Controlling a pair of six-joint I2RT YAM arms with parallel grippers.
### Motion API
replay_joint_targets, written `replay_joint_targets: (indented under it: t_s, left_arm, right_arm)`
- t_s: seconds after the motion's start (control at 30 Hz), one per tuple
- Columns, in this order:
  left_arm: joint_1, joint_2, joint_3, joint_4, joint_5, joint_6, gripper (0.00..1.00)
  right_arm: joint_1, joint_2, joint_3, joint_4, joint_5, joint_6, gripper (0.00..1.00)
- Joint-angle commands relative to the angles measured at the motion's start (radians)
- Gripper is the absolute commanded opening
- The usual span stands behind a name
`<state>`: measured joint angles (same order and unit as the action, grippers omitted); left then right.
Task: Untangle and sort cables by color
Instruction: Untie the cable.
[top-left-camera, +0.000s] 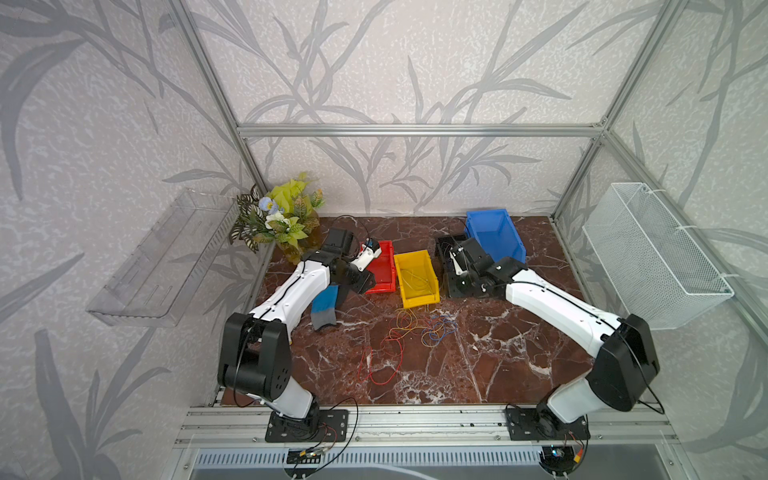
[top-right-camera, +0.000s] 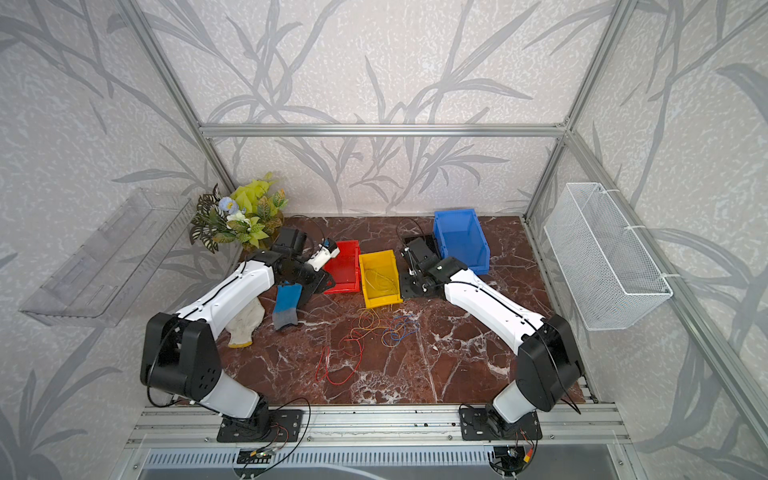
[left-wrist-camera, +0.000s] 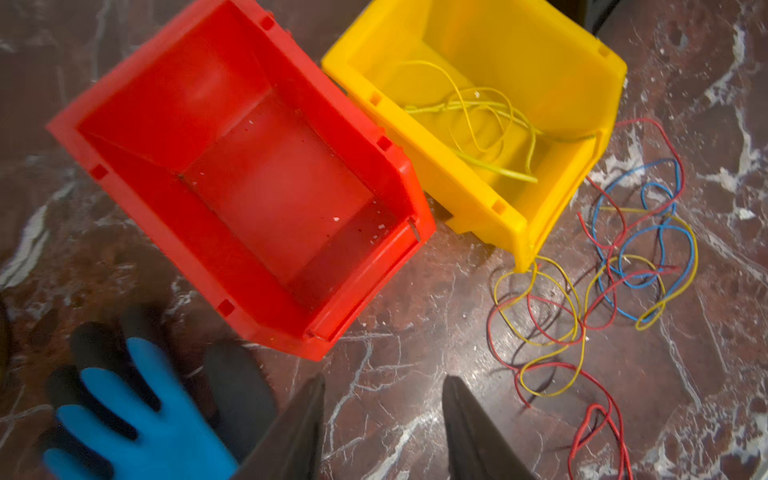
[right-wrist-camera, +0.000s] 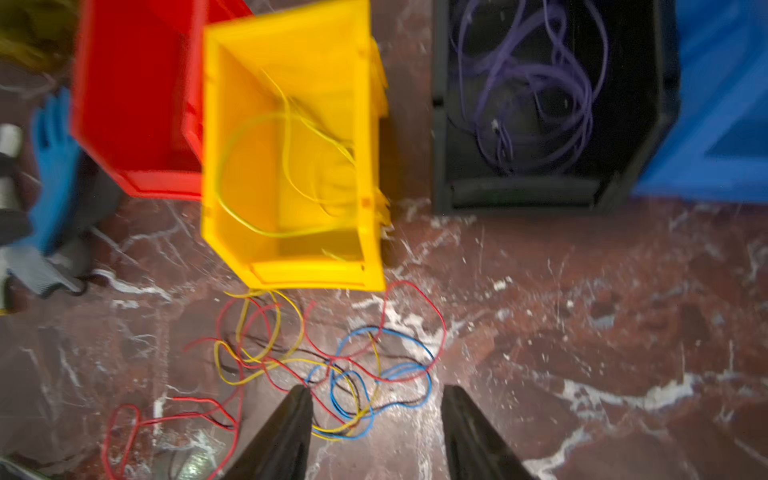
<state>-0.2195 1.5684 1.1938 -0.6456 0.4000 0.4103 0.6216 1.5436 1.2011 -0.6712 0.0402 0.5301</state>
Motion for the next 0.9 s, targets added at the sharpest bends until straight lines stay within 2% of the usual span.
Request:
replay_joint_targets:
  t_s: [0.0,0.37,0.4,0.43,0.47,0.5,0.57,0.7,0.77,0.87]
  left_arm:
    - [0.0,-0.037,-0.023,-0.06,0.068,0.092,0.48]
    - [0.0,-0.092,-0.082,-0.077,0.08,0.161,0.49]
    - [0.0,-0.094,-0.083,-0.078,0.085,0.163,0.49]
    - [-0.001,-0.095,-0.083,-0.078,0.09,0.163,0.49]
    - [0.0,-0.094,-0.08,-0.08,0.096,0.164,0.49]
    - [0.0,-0.096,-0.074,-0.087,0.107,0.166,0.49]
    - [0.0,-0.1,-0.049,-0.119,0.165,0.183,0.49]
    - [-0.001,-0.106,0.043,-0.242,0.379,0.243,0.5]
    - [-0.006,-0.113,0.081,-0.251,0.431,0.247,0.51]
    - [-0.019,-0.124,0.129,-0.235,0.498,0.258,0.53]
  right_arm:
    - [-0.025,0.019,-0.105,0.021,-0.031,0.063,0.56]
    - [-0.1,0.251,-0.074,0.227,-0.107,0.014,0.54]
    - [-0.102,0.275,-0.06,0.224,-0.116,0.008,0.5]
    - [-0.103,0.294,-0.046,0.216,-0.122,-0.007,0.37]
    - [-0.102,0.296,-0.044,0.214,-0.115,-0.014,0.13]
    - [-0.096,0.275,-0.062,0.243,-0.113,-0.027,0.0]
    - [-0.07,0.182,-0.121,0.315,-0.086,-0.063,0.0]
    - [0.009,-0.079,-0.22,0.418,-0.001,-0.227,0.0]
    - [0.038,-0.18,-0.255,0.468,-0.003,-0.324,0.0]
    - [0.08,-0.287,-0.234,0.442,0.003,-0.425,0.0]
